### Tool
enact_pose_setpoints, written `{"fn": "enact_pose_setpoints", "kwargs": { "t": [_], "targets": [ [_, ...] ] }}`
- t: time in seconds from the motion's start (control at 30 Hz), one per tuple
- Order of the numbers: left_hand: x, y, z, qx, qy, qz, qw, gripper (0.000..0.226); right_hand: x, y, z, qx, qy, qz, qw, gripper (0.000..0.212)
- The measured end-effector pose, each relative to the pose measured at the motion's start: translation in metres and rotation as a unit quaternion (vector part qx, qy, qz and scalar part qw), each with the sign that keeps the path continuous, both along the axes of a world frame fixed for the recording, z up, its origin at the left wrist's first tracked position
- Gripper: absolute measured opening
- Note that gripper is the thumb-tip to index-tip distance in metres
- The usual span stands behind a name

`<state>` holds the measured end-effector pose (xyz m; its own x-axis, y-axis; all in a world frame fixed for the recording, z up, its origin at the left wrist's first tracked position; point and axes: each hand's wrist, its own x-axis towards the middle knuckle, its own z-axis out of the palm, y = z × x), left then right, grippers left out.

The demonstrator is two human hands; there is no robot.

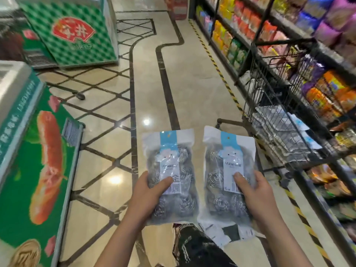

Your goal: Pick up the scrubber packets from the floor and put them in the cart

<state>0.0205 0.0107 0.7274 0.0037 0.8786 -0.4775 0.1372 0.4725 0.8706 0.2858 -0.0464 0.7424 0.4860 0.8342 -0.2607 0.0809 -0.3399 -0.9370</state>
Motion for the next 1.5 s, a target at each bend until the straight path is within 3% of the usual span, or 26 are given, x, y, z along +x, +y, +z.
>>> {"fn": "enact_pose_setpoints", "kwargs": {
  "t": [0.37,0.5,0.77,0.83,0.9,0.93,1.1,1.2,1.23,1.3,1.37,1.5],
  "targets": [
    [0.131,0.268,0.018,0.046,0.036,-0.147,0.987,0.022,0.105,0.212,-0.012,0.015,0.041,-0.111,0.993,0.013],
    [0.195,0.350,0.031,0.096,0.055,-0.227,0.968,0.019,0.149,0.267,-0.006,0.025,0.068,-0.139,0.988,0.019],
    [0.356,0.479,0.014,0.118,0.046,-0.386,0.914,0.019,0.251,0.325,-0.023,0.019,0.067,-0.288,0.955,0.023],
    [0.403,0.508,0.003,0.114,0.042,-0.431,0.894,0.021,0.278,0.338,-0.031,0.017,0.072,-0.337,0.938,0.040],
    [0.450,0.537,-0.013,0.105,0.033,-0.463,0.879,0.019,0.306,0.352,-0.040,-0.003,0.069,-0.386,0.920,0.080],
    [0.472,0.550,-0.023,0.104,0.030,-0.484,0.868,0.024,0.319,0.359,-0.047,-0.017,0.074,-0.405,0.911,0.089],
    [0.584,0.598,-0.061,0.003,0.006,-0.551,0.834,0.045,0.366,0.393,-0.056,-0.065,0.030,-0.506,0.860,0.112],
    [0.651,0.606,-0.087,-0.008,0.009,-0.601,0.799,0.102,0.394,0.399,-0.059,-0.066,0.055,-0.561,0.824,0.088],
    [0.671,0.607,-0.096,-0.018,0.010,-0.623,0.782,0.103,0.402,0.399,-0.061,-0.061,0.061,-0.578,0.811,0.079],
    [0.707,0.601,-0.096,-0.029,0.021,-0.643,0.765,0.068,0.420,0.400,-0.069,-0.068,0.074,-0.614,0.783,0.067],
    [0.743,0.592,-0.105,-0.023,0.045,-0.656,0.753,0.033,0.443,0.400,-0.081,-0.085,0.085,-0.639,0.760,0.075],
    [0.796,0.579,-0.132,0.006,0.067,-0.681,0.730,0.030,0.497,0.398,-0.117,-0.121,0.086,-0.650,0.745,0.031]
  ]
}}
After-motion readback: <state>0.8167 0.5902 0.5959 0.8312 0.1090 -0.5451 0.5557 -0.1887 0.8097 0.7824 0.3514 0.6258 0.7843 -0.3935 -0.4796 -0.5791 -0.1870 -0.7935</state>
